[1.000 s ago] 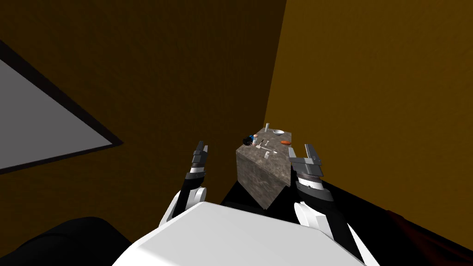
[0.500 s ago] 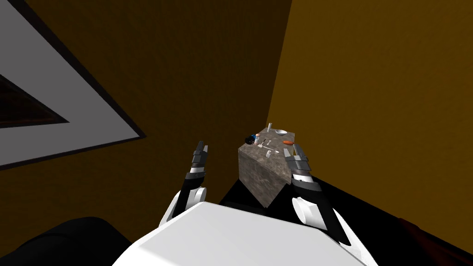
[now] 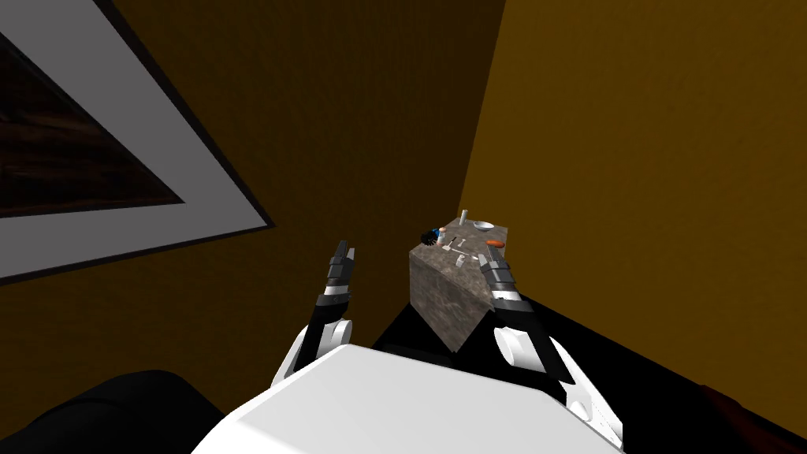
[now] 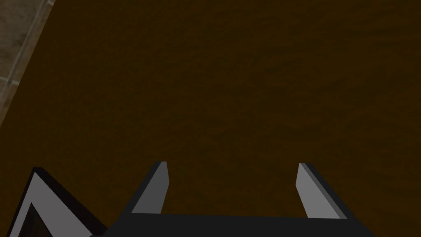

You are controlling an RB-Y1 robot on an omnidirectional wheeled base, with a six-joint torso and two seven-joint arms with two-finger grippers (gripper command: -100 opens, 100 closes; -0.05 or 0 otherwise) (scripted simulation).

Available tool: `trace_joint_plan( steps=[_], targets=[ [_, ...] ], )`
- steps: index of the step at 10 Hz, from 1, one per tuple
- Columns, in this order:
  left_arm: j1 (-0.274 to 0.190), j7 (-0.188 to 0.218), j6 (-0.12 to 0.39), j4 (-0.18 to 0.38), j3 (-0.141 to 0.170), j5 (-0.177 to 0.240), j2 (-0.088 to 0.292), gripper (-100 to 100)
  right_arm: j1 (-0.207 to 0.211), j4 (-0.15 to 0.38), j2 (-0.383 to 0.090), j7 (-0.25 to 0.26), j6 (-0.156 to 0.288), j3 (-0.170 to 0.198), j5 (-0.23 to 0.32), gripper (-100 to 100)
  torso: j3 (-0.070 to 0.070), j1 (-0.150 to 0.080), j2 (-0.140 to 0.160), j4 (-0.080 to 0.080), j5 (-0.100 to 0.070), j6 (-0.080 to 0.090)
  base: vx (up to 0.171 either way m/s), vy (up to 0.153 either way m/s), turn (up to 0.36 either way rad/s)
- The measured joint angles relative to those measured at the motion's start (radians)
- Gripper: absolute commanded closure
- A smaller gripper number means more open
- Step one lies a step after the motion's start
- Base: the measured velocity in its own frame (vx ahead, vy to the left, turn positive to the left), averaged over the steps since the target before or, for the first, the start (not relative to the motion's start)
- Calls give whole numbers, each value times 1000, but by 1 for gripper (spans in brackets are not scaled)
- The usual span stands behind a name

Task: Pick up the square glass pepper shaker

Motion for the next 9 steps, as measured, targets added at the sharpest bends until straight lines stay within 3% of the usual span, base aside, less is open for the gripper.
trace_joint_plan(
  steps=[7, 9],
  targets=[
    [0, 0, 0, 0, 0, 0, 0, 0, -138, 189, -79, 126, 124, 14, -18, -100, 0, 1, 0, 0, 0, 0, -58, 2, 106],
    [0, 0, 0, 0, 0, 0, 0, 0, -164, 242, -94, 146, 142, 15, -22, -100, -1, 0, -1, 0, 0, 1, -37, 0, 58]
  ],
)
